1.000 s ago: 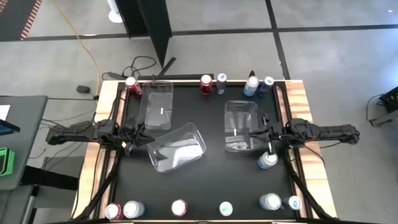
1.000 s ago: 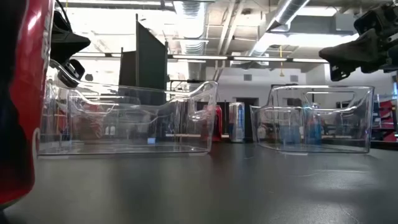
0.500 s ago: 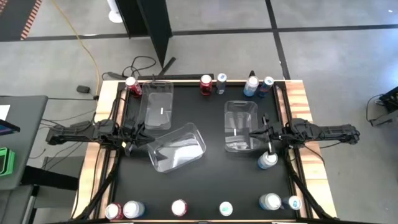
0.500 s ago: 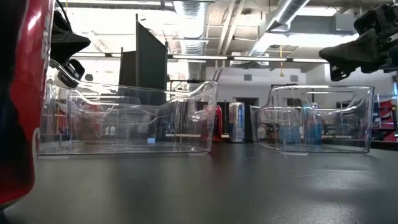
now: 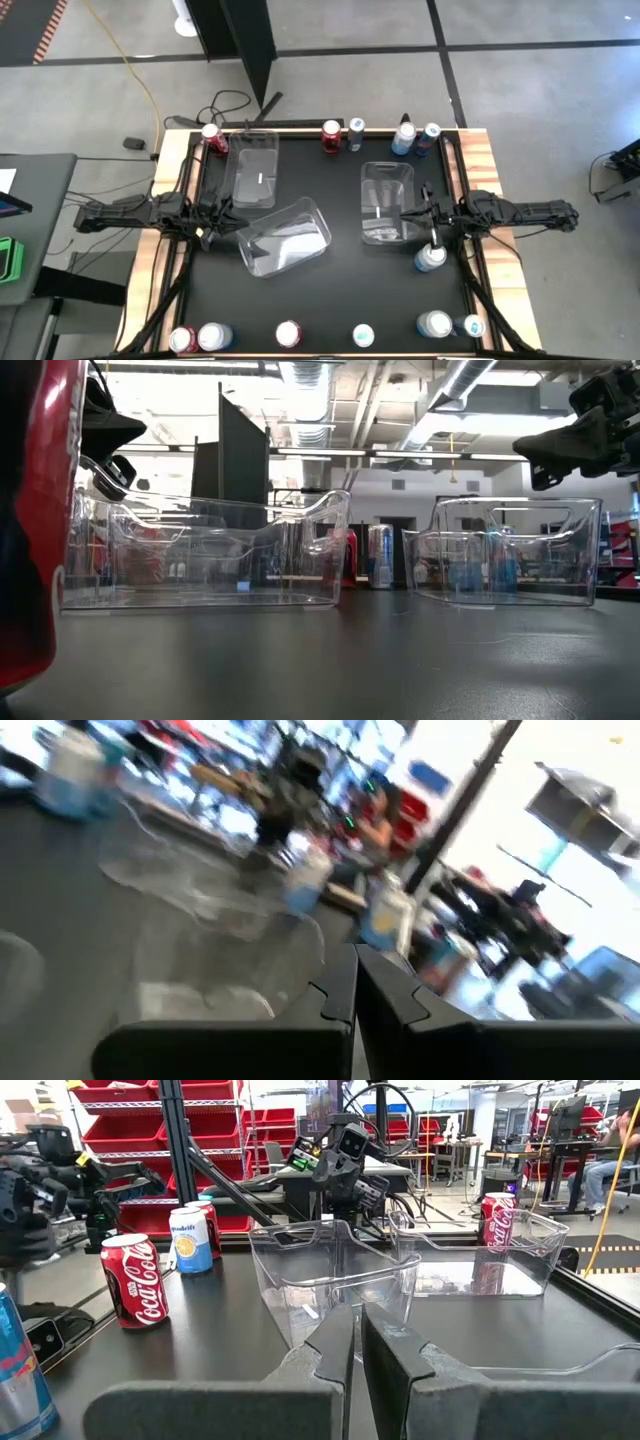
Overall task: Sort soda cans
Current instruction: Put the top left red soda can into the left transparent bin
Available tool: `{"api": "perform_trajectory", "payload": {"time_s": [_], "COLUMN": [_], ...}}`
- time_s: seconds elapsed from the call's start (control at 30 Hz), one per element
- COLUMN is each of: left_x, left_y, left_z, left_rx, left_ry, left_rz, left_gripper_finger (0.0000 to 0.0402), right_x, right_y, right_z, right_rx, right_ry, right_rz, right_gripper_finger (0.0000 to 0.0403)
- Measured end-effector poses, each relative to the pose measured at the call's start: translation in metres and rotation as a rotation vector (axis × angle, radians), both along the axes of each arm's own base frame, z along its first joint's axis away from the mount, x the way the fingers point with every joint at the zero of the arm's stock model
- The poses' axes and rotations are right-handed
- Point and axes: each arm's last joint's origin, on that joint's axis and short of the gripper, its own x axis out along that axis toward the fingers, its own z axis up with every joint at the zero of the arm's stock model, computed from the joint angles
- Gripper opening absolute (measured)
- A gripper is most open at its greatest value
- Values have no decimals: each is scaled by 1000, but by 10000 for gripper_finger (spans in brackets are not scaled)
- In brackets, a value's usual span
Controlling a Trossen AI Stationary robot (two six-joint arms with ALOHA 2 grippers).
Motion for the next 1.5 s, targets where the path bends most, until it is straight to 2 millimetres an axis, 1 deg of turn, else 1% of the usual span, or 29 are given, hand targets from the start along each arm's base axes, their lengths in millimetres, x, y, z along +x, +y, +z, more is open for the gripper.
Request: {"api": "perform_trajectory", "payload": {"time_s": [0.23, 0.37, 0.53, 0.63, 0.77, 0.87, 1.0, 1.13, 1.23, 1.4, 1.5], "left_x": [-3, -7, -12, -14, -14, -14, -14, -15, -15, -15, -14], "left_y": [4, 6, 6, 7, 6, 6, 7, 9, 10, 10, 11], "left_z": [13, 31, 45, 49, 50, 50, 50, 50, 50, 50, 50], "left_rx": [-81, -139, -100, -106, -94, -95, -71, -96, -94, -13, 62], "left_ry": [-66, -209, -351, -392, -396, -393, -393, -391, -390, -381, -361], "left_rz": [122, 183, 194, 198, 186, 182, 214, 304, 321, 343, 403], "left_gripper_finger": [0, 0, 0, 0, 0, 0, 0, 0, 0, 0, 0], "right_x": [0, 0, 0, 0, 0, 0, -1, -3, -5, -14, -17], "right_y": [0, 0, 0, 0, 0, -1, -3, -5, -7, -12, -14], "right_z": [0, 0, 0, 0, 0, 2, 13, 24, 30, 54, 64], "right_rx": [0, 0, 0, 0, -4, -92, -103, -36, 2, 54, 51], "right_ry": [0, 0, 0, 0, -1, -23, -134, -249, -280, -447, -478], "right_rz": [0, 0, 0, 0, 0, -15, -42, -66, -83, -123, -154], "right_gripper_finger": [47, 47, 47, 47, 47, 47, 47, 47, 47, 47, 47]}}
